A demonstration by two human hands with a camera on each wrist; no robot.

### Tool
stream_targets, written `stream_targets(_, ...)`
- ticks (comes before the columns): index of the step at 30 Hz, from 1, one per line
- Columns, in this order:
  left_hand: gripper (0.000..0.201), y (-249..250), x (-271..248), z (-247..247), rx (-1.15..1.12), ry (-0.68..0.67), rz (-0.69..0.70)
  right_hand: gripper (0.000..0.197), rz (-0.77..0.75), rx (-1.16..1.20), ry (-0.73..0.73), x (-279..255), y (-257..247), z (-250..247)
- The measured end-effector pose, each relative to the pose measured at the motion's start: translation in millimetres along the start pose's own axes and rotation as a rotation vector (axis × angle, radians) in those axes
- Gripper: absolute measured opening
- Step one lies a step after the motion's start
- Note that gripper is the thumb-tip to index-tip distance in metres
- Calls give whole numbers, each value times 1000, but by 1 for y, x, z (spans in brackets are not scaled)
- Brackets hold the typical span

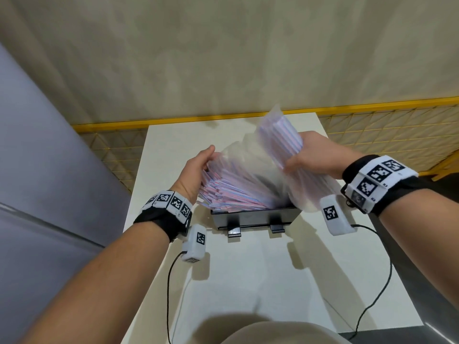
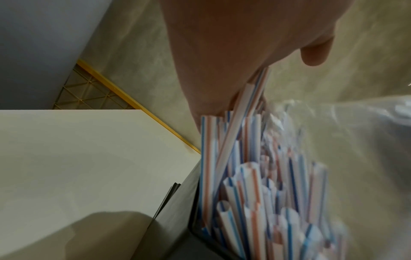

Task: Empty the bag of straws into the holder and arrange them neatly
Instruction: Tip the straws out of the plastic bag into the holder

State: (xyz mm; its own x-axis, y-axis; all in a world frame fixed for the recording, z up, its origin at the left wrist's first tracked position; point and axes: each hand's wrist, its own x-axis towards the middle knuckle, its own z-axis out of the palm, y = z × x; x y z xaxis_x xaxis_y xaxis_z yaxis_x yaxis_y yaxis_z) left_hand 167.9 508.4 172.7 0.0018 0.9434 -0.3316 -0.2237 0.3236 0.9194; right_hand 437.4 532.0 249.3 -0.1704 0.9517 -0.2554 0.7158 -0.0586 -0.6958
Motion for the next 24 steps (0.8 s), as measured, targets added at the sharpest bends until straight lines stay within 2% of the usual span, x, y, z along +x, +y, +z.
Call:
stream_targets(2, 39, 0, -1, 0, 20, 0, 7, 26, -13, -46, -2, -3, -3, 2)
stream_targets(5, 31, -1, -4, 0, -10, -17, 16, 26, -54, 41, -26, -2, -6, 2)
stream_targets(9, 27, -4, -2, -3, 50, 18, 92, 27, -113, -213, 11, -3, -12, 2)
stream_targets(11, 19, -3, -4, -2, 112, 39, 137, 30, -108, -128, -8, -1, -11, 2)
stream_targets(13, 24, -2, -6, -2, 161, 31, 140, 31, -116, -56, 11, -1, -11, 2)
stream_targets(15, 23, -3, -7, -2, 212, 21, 153, 34, -129, -74, 13, -1, -8, 2)
stream_targets(17, 13, -5, -6, -4, 263, 33, 165, 35, -136, -94, 20, -2, -8, 3)
stream_targets(19, 5, -6, -6, -4, 308, 46, 180, 35, -139, -188, 28, -1, -4, 3)
stream_targets(21, 6, -7, -5, -5, 323, 51, 188, 37, -145, -313, 38, -3, -4, 3)
stream_targets(22, 6, -7, -5, -6, 320, 53, 184, 38, -145, -317, 39, -3, -4, 3)
stream_targets(24, 5, -6, -6, -5, 286, 53, 171, 39, -134, -147, 22, -1, -5, 1)
